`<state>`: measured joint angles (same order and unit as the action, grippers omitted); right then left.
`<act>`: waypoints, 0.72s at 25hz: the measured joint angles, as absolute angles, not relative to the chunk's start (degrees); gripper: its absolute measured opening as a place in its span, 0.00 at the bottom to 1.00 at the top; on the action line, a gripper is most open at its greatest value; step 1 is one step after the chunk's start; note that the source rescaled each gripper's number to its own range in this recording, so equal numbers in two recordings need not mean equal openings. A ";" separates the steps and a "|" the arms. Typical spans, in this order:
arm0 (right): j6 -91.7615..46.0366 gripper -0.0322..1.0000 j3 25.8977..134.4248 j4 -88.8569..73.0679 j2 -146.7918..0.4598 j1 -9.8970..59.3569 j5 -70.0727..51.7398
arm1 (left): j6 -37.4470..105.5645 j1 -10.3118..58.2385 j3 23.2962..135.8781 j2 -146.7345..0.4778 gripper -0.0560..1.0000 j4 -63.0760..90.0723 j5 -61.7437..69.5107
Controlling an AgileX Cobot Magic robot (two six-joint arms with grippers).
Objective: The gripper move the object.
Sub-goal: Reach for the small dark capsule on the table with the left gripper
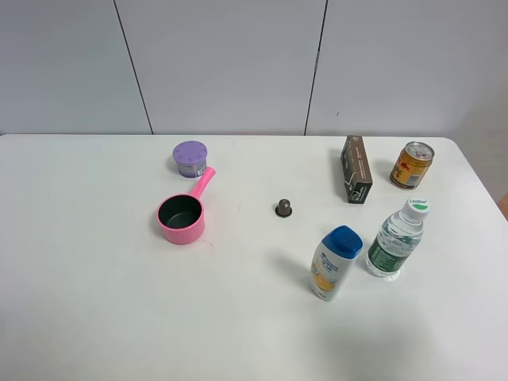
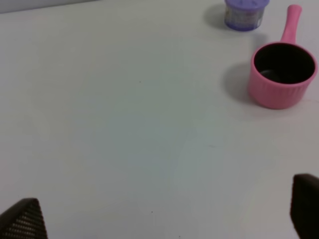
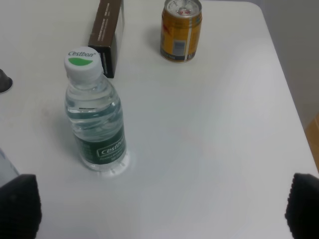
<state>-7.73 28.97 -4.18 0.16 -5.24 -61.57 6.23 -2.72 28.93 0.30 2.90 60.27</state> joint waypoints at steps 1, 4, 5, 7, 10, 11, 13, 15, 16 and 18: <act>-7.73 1.00 28.97 -4.18 0.16 -5.24 -61.57 | 6.23 -2.72 28.93 0.30 1.00 2.90 60.27; -7.73 1.00 28.97 -4.18 0.16 -5.24 -61.57 | 6.23 -2.72 28.93 0.30 1.00 2.90 60.27; -7.73 1.00 28.97 -4.18 0.16 -5.24 -61.57 | 6.23 -2.72 28.93 0.30 1.00 2.90 60.27; -7.73 1.00 28.97 -4.18 0.16 -5.24 -61.57 | 6.23 -2.72 28.93 0.30 1.00 2.90 60.27; -7.73 1.00 28.97 -4.18 0.16 -5.24 -61.57 | 6.23 -2.72 28.93 0.30 1.00 2.90 60.27; -7.73 1.00 28.97 -4.18 0.16 -5.24 -61.57 | 6.23 -2.72 28.93 0.30 1.00 2.90 60.27; -7.73 1.00 28.97 -4.18 0.16 -5.24 -61.57 | 6.23 -2.72 28.93 0.30 1.00 2.90 60.27; -7.73 1.00 28.97 -4.18 0.16 -5.24 -61.57 | 6.23 -2.72 28.93 0.30 1.00 2.90 60.27; -7.73 1.00 28.97 -4.18 0.16 -5.24 -61.57 | 6.23 -2.72 28.93 0.30 1.00 2.90 60.27; -7.73 1.00 28.97 -4.18 0.16 -5.24 -61.57 | 6.23 -2.72 28.93 0.30 1.00 2.90 60.27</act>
